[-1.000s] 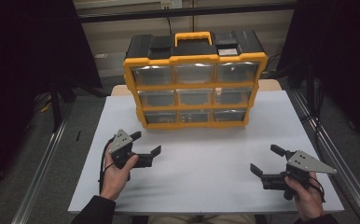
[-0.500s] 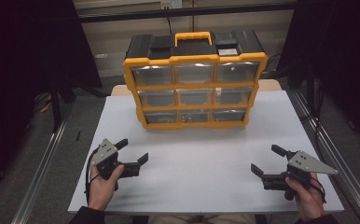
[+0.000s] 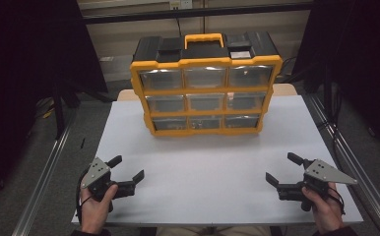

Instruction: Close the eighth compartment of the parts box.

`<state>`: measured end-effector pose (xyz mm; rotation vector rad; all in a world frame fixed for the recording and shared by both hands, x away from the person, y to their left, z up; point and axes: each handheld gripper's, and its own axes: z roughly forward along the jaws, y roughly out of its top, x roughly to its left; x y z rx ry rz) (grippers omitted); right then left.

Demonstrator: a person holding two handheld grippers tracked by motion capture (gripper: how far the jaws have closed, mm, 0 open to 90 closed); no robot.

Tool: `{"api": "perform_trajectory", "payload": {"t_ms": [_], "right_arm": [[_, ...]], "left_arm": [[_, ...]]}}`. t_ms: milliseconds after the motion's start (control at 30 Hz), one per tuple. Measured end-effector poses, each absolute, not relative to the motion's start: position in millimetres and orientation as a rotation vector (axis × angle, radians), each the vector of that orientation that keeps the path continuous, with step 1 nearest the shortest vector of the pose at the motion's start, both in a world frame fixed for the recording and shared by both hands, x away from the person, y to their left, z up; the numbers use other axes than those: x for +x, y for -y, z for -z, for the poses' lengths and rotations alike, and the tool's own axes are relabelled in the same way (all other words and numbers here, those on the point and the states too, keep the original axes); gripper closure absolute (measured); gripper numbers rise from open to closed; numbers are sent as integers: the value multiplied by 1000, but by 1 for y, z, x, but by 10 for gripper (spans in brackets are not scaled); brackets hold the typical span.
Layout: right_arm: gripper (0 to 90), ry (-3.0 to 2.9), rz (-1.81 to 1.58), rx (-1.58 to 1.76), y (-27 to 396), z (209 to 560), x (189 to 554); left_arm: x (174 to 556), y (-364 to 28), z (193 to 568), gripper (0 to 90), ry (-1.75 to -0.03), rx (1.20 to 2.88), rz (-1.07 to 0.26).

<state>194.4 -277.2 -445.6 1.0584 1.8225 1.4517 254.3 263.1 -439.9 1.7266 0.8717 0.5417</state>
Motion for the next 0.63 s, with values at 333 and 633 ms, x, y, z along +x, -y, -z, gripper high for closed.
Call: {"api": "perform_trajectory", "payload": {"t_ms": [333,633], "right_arm": [[6,-1795,-1439,1080,281,446,191],[6,-1811,-1445,1075,280,446,195]], "left_arm": [[246,-270,442,29,-903,1688,-558],[243,-272,443,28,-906,1689,-578]]}}
